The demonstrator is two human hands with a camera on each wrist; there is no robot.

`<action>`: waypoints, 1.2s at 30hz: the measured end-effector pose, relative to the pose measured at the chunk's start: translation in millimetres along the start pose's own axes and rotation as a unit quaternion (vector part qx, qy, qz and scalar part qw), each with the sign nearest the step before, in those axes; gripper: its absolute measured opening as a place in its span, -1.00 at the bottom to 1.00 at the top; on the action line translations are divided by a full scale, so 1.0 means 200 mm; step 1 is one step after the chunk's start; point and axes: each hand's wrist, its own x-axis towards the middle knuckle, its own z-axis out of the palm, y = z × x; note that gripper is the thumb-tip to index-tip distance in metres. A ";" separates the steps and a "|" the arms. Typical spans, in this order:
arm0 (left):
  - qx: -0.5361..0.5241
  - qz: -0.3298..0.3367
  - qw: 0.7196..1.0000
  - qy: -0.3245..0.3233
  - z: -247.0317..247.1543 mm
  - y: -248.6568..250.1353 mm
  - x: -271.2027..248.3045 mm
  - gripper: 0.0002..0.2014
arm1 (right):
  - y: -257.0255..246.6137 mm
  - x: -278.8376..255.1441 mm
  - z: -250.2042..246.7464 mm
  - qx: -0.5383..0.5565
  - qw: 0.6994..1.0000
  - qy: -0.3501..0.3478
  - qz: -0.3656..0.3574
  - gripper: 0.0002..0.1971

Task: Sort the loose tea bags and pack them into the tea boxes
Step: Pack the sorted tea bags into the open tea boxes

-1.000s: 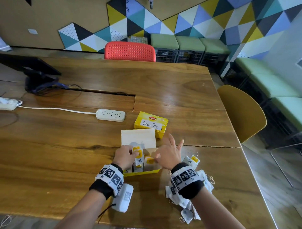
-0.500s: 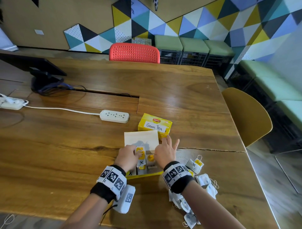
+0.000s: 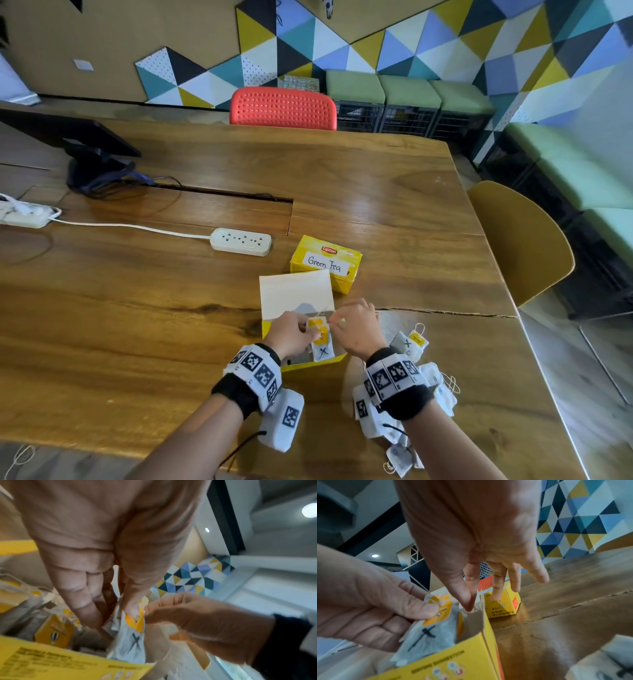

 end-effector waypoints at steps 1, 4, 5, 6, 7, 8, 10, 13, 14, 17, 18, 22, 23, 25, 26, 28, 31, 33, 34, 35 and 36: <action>0.017 0.003 1.000 0.001 0.02 0.01 0.00 -0.81 | 0.00 -0.01 0.01 0.004 1.000 -0.008 0.005 -0.76; 0.088 -0.001 0.995 0.042 0.06 0.05 0.02 -0.83 | 0.03 -0.01 0.03 0.019 1.000 -0.006 0.002 -0.74; 0.097 -0.007 0.994 0.055 0.07 0.05 0.03 -0.84 | 0.03 -0.02 0.04 0.018 1.000 -0.007 0.004 -0.74; 0.101 -0.015 0.993 0.065 0.08 0.05 0.03 -0.86 | 0.03 -0.02 0.04 0.017 1.000 -0.007 0.007 -0.76; 0.105 -0.024 0.992 0.071 0.09 0.05 0.05 -0.87 | 0.03 -0.03 0.05 0.011 1.000 -0.003 0.009 -0.79; 0.108 -0.033 0.991 0.073 0.10 0.04 0.06 -0.87 | 0.03 -0.03 0.06 0.000 1.000 0.005 0.005 -0.79; 0.122 -0.049 0.989 0.070 0.11 0.04 0.08 -0.83 | 0.03 -0.04 0.08 -0.024 1.000 0.014 0.006 -0.78; 0.153 -0.063 0.984 0.069 0.12 0.04 0.11 -0.80 | 0.03 -0.04 0.10 -0.048 0.999 0.012 0.005 -0.78; 0.158 -0.066 0.982 0.073 0.12 0.03 0.12 -0.77 | 0.03 -0.05 0.10 -0.063 0.998 0.007 0.006 -0.79; 0.171 -0.073 0.977 0.100 0.13 0.02 0.13 -0.67 | 0.02 -0.05 0.11 -0.098 0.995 -0.012 0.015 -0.77; 0.172 -0.072 0.976 0.110 0.13 0.00 0.14 -0.66 | 0.02 -0.04 0.11 -0.104 0.994 -0.014 0.016 -0.75; 0.190 -0.077 0.967 0.153 0.11 -0.06 0.13 -0.75 | 0.00 -0.03 0.11 -0.119 0.992 -0.010 0.027 -0.69; 0.194 -0.077 0.966 0.155 0.10 -0.08 0.13 -0.78 | 0.00 -0.02 0.11 -0.121 0.992 -0.008 0.029 -0.69; 0.198 -0.080 0.965 0.150 0.10 -0.08 0.14 -0.81 | -0.01 -0.01 0.12 -0.130 0.991 -0.009 0.025 -0.69; 0.196 -0.081 0.966 0.150 0.10 -0.07 0.14 -0.81 | -0.02 -0.01 0.12 -0.137 0.990 -0.011 0.021 -0.70; 0.185 -0.080 0.968 0.152 0.11 -0.05 0.14 -0.79 | -0.03 0.00 0.13 -0.146 0.989 -0.017 0.019 -0.72; 0.159 -0.077 0.969 0.172 0.12 -0.01 0.13 -0.80 | -0.03 0.01 0.15 -0.145 0.989 -0.020 0.024 -0.73; 0.137 -0.070 0.969 0.191 0.13 0.00 0.12 -0.82 | -0.02 0.02 0.15 -0.134 0.991 -0.016 0.021 -0.73; 0.133 -0.066 0.969 0.198 0.13 0.01 0.12 -0.83 | -0.02 0.02 0.15 -0.126 0.992 -0.016 0.016 -0.73; 0.133 -0.060 0.969 0.202 0.14 0.01 0.12 -0.83 | -0.02 0.01 0.15 -0.117 0.993 -0.014 0.012 -0.74; 0.134 -0.055 0.968 0.203 0.14 0.02 0.12 -0.83 | -0.01 0.01 0.15 -0.107 0.994 -0.012 0.009 -0.75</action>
